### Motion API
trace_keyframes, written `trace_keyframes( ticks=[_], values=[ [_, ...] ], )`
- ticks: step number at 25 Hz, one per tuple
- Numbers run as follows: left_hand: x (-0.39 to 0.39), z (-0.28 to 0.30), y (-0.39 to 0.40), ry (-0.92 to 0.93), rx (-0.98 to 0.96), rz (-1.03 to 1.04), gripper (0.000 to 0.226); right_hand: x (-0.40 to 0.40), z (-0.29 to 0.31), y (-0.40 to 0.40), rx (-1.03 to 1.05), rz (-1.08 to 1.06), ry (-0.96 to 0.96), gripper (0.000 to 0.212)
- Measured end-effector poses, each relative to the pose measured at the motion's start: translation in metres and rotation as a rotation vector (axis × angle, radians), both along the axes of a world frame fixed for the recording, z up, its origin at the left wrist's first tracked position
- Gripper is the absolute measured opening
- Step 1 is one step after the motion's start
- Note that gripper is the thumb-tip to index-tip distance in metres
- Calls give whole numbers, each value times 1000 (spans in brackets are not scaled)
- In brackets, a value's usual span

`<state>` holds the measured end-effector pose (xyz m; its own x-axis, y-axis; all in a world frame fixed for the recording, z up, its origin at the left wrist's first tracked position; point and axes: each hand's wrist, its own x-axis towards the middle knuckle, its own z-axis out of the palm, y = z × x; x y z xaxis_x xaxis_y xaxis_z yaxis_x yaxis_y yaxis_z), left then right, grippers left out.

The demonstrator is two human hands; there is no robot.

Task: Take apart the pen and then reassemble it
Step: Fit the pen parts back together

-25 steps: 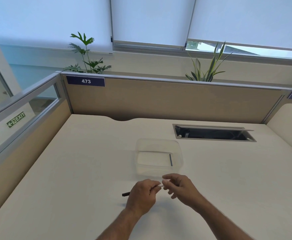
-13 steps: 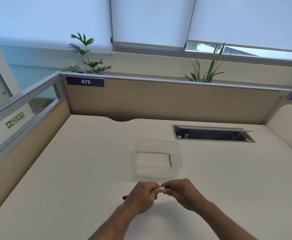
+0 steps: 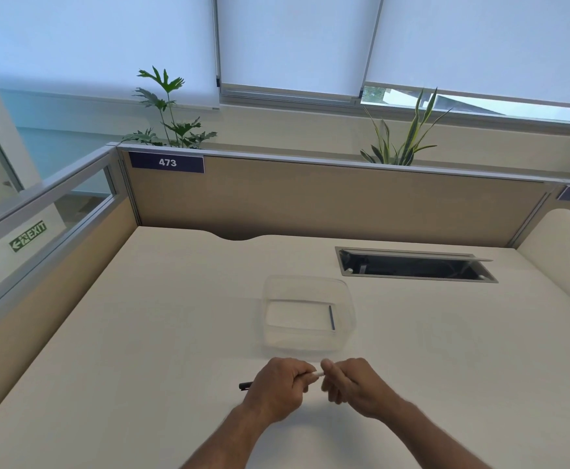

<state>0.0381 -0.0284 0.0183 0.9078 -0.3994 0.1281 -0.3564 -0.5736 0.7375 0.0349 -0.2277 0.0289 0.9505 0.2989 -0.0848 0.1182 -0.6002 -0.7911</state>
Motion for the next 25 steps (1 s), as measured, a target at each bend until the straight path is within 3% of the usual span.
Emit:
trace_keyframes(
  ticks=[4,6,11,15,17,21,25],
  values=[
    [-1,2,0,-15,39,19,25,-4,-2,-6,15,34,-108,18],
    [-2,3,0,-17,56,25,23,-4,-2,-6,-6,53,-134,12],
    [-3,5,-1,-29,86,31,24,-2,-4,2,0,-26,-121,37],
    [-2,6,-2,-44,98,42,23,-1,-3,4,90,-102,30,65],
    [-2,5,-2,-47,103,47,24,-3,-5,1,141,-98,39,60],
    [-2,5,-2,-54,119,48,26,-6,-6,-3,123,-6,-25,23],
    [-3,6,-4,-57,122,38,25,-4,-7,0,99,-40,-56,41]
  ],
)
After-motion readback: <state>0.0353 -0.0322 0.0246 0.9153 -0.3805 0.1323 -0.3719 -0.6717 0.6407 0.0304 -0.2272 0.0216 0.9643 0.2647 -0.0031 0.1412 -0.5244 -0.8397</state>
